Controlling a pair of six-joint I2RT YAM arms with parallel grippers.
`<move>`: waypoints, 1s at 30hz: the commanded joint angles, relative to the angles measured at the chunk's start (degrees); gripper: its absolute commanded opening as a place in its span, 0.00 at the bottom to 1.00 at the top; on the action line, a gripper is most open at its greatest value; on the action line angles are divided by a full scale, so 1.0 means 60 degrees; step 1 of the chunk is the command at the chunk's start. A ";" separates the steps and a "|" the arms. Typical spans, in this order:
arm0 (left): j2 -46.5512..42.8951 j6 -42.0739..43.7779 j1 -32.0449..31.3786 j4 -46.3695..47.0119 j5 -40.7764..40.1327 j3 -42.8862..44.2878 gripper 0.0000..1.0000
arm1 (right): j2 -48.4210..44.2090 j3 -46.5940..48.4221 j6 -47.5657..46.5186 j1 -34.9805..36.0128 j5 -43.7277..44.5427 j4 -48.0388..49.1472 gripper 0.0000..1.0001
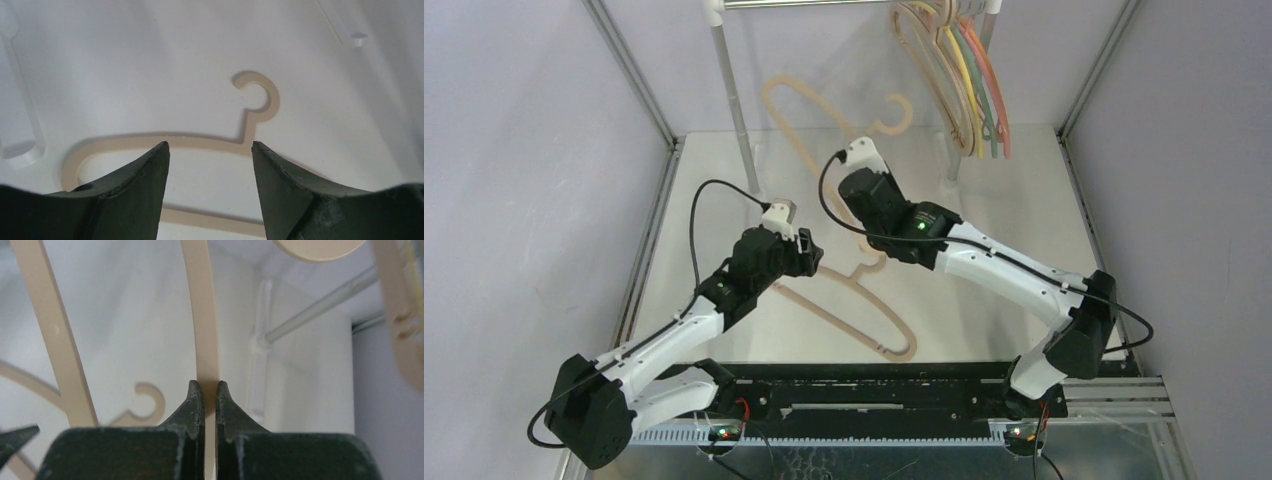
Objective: Organize the hangers
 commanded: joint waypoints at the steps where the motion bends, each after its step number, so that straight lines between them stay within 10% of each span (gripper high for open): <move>1: -0.0302 -0.0253 -0.0053 0.0208 -0.0056 -0.0214 0.66 | 0.0670 0.1504 -0.2008 0.0277 0.0990 0.1136 0.00; 18: -0.0135 -0.0176 -0.0056 0.0434 0.0174 -0.0244 0.66 | 0.1283 0.2237 -0.8231 0.0460 0.3476 0.6453 0.00; 30: 0.0071 -0.0196 -0.0068 0.0450 0.0236 -0.0186 0.66 | 0.1449 0.2727 -0.9348 0.0058 0.3079 0.7535 0.00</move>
